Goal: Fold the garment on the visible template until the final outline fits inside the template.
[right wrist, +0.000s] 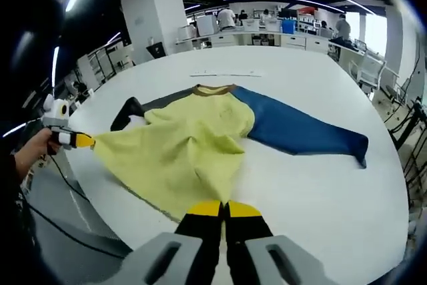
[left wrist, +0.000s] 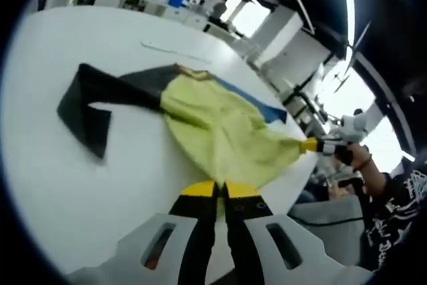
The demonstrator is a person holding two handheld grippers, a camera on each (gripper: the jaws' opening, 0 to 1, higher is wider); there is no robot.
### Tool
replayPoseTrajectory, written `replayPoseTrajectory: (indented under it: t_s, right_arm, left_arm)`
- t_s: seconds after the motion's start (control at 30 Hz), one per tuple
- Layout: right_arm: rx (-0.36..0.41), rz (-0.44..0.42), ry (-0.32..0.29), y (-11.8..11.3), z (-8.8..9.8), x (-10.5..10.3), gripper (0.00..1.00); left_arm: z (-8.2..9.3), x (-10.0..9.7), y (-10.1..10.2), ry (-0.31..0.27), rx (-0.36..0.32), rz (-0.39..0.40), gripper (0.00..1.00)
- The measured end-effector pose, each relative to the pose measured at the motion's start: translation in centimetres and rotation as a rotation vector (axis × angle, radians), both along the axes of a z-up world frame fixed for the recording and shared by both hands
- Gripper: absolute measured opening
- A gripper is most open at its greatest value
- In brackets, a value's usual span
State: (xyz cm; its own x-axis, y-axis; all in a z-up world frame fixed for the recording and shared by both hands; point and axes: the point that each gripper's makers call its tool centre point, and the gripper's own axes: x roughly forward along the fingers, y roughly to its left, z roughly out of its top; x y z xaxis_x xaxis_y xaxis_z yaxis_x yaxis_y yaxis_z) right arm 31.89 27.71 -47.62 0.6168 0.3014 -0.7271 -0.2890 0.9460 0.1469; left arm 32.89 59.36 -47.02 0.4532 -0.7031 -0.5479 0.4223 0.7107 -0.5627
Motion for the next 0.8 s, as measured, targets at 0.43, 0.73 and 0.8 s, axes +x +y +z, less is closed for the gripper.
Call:
replayPoseTrajectory:
  t_s: [0.43, 0.73, 0.8]
  right_arm:
    - [-0.007, -0.024, 0.141, -1.1, -4.1, -3.8, 0.0]
    - [0.013, -0.034, 0.19, -0.7, -5.8, -5.6, 0.0]
    - [0.019, -0.036, 0.202, -0.4, -6.0, -6.0, 0.0]
  left_arm:
    - [-3.0, -5.1, 1.4, 0.14, 0.085, -0.006, 0.01]
    - [-5.2, -6.5, 2.8, 0.152, 0.214, -0.014, 0.01]
    - [-6.0, -6.4, 3.1, 0.164, 0.236, -0.005, 0.01]
